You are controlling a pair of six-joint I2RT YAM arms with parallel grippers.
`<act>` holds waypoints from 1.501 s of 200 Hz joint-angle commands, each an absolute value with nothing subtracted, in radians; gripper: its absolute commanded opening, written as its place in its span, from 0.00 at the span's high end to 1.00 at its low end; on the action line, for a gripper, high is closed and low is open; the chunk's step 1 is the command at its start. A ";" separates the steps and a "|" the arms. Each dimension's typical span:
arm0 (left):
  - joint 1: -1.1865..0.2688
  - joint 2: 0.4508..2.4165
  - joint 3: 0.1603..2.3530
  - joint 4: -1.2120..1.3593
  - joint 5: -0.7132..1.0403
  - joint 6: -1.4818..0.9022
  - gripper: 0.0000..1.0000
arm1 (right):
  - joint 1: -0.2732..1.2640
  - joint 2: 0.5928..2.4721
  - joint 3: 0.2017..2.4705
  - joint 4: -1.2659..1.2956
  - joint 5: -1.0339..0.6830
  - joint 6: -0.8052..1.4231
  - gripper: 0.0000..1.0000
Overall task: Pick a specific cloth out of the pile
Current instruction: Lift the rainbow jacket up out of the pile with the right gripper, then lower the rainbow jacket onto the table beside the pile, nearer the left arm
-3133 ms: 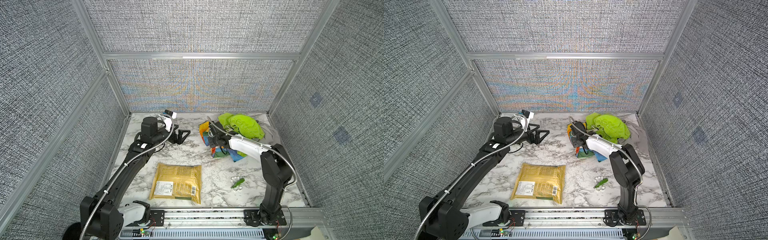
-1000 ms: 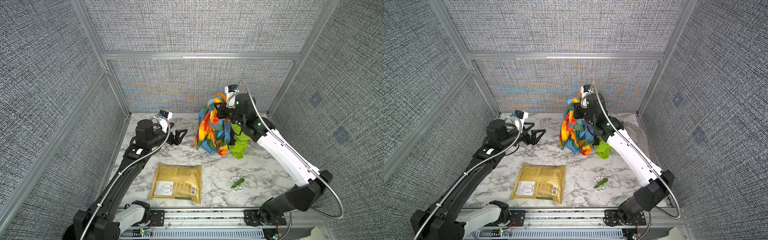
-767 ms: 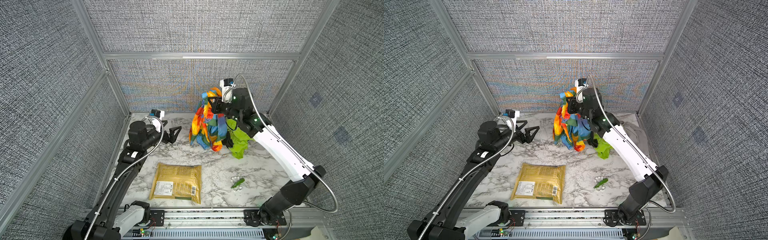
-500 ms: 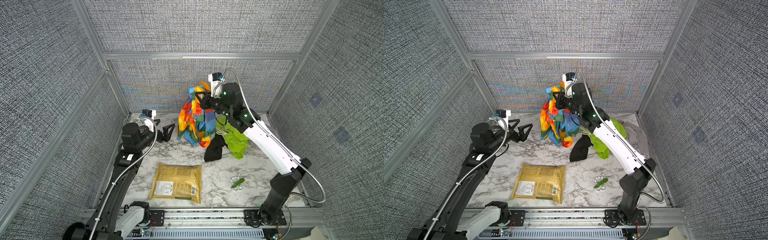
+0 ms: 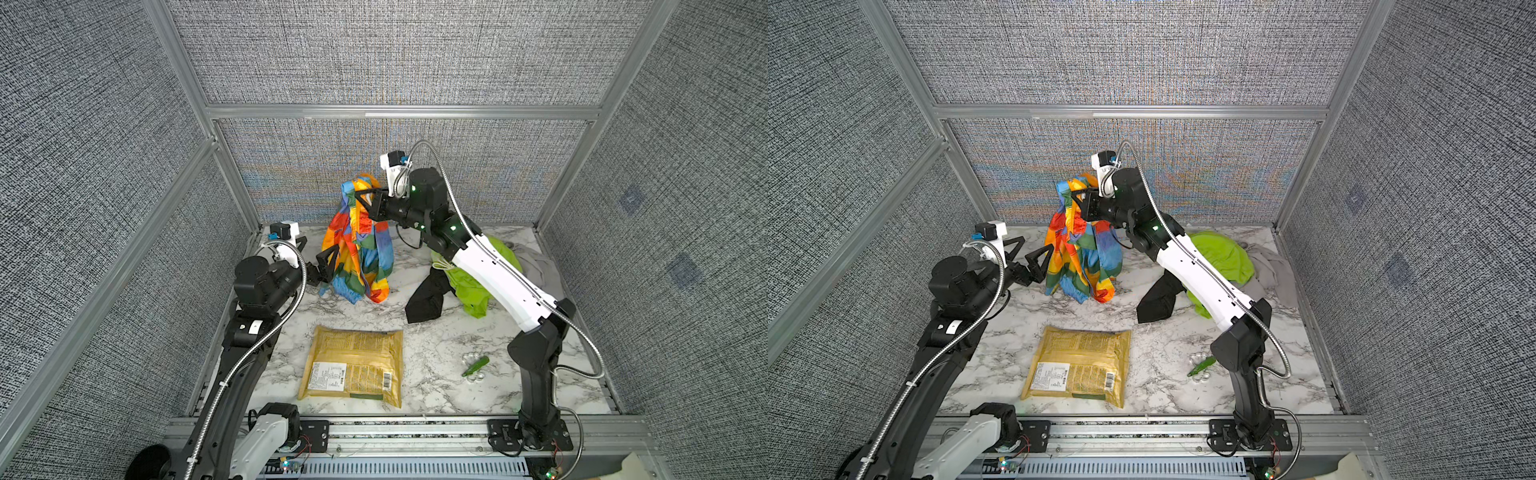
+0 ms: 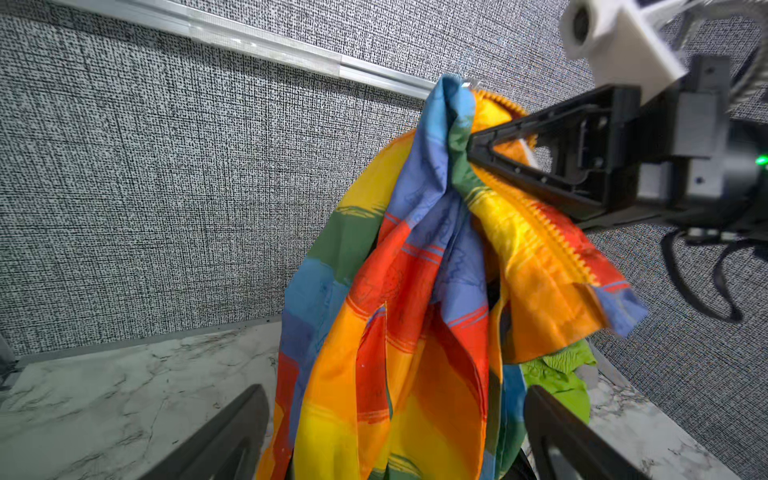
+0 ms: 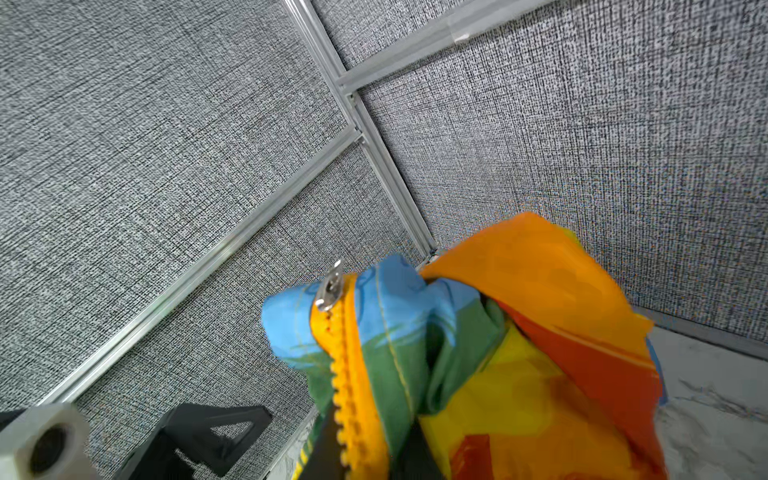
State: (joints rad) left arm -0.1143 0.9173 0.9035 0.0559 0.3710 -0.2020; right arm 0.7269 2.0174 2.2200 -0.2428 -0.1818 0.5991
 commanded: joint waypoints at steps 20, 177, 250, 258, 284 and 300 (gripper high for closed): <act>-0.113 0.954 0.922 0.091 0.418 -0.200 0.02 | 0.721 2.064 2.144 -0.187 -0.128 0.610 0.96; -0.103 0.958 0.920 0.077 0.345 -0.215 0.05 | 0.773 2.213 1.987 -0.071 -0.279 0.600 0.97; -0.101 1.005 0.937 0.060 0.383 -0.215 0.04 | 0.767 2.401 2.004 -0.109 -0.289 0.645 0.95; -0.102 1.008 0.937 0.059 0.387 -0.215 0.04 | 0.767 2.427 2.020 -0.132 -0.276 0.644 0.94; -0.102 1.009 0.936 0.062 0.390 -0.216 0.04 | 0.763 2.502 2.048 -0.180 -0.245 0.653 0.89; -0.101 1.013 0.937 0.061 0.394 -0.218 0.04 | 0.761 2.534 2.060 -0.191 -0.242 0.654 0.87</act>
State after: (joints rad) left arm -0.1032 1.0088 0.9279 0.0441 0.3748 -0.2096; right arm 0.7647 2.4973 2.0399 -0.1345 -0.2756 0.6456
